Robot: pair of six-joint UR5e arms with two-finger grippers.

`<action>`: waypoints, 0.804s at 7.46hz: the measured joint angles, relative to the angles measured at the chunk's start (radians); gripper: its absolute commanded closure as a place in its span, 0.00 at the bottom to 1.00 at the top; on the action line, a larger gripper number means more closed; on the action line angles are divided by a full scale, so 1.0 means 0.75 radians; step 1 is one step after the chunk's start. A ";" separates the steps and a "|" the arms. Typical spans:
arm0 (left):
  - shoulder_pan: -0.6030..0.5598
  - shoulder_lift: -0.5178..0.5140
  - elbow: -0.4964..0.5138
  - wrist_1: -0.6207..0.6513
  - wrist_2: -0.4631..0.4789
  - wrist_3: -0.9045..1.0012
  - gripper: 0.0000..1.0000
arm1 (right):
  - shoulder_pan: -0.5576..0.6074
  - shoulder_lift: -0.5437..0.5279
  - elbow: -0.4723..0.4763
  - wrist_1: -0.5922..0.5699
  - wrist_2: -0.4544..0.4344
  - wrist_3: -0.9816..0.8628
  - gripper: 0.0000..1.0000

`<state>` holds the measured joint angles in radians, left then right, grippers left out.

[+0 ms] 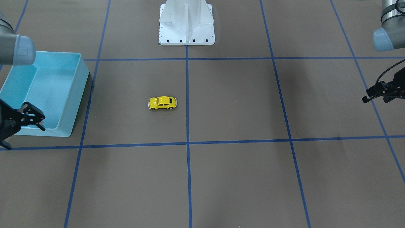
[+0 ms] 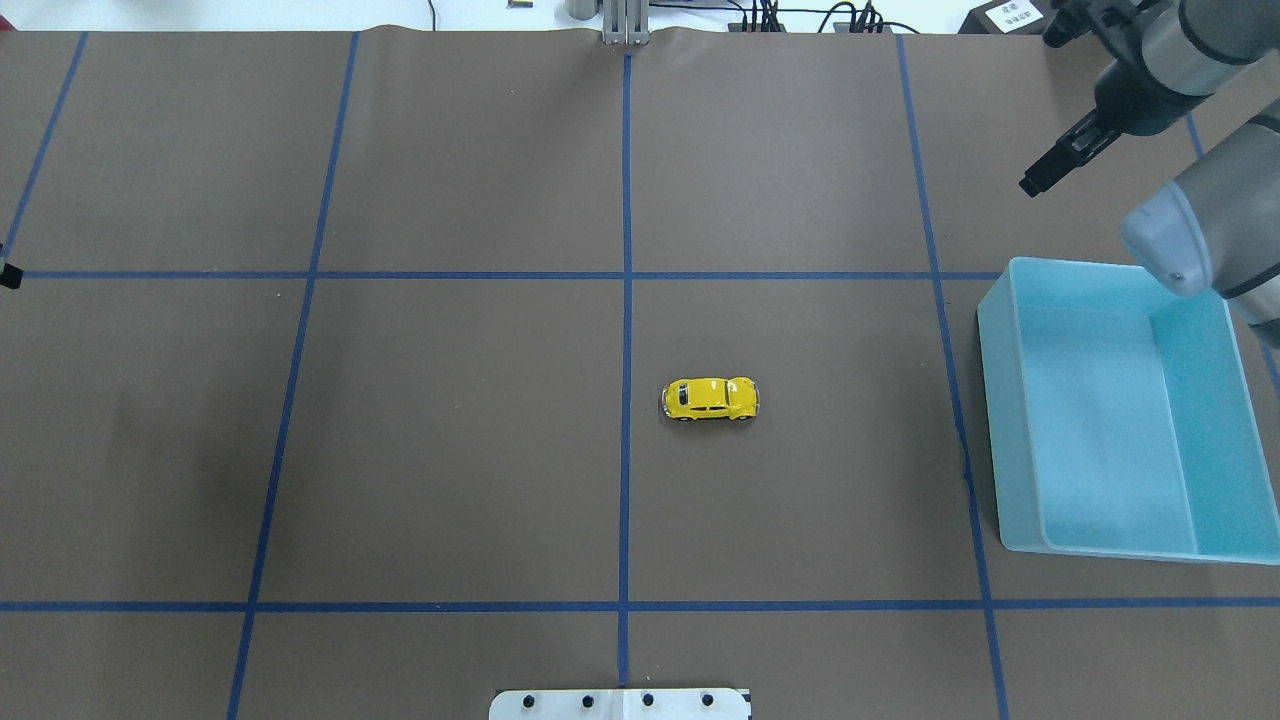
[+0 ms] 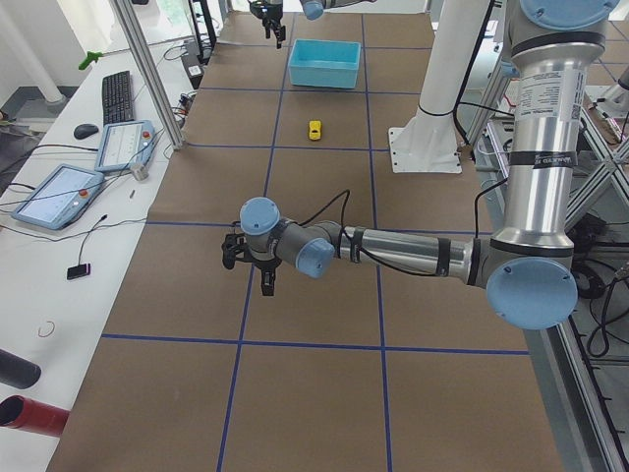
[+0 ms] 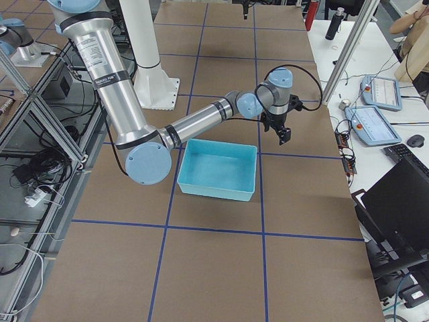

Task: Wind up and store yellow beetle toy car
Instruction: 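Move the right gripper from the bin over to the yellow car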

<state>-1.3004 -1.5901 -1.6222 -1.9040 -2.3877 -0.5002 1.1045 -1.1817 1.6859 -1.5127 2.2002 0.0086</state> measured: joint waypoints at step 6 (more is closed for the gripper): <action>-0.271 0.006 -0.105 0.530 0.122 0.575 0.00 | -0.410 0.222 0.112 -0.217 -0.137 -0.182 0.00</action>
<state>-1.5036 -1.5856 -1.7009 -1.5065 -2.2959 -0.0689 0.7967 -1.0156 1.7700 -1.6755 2.0973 -0.1276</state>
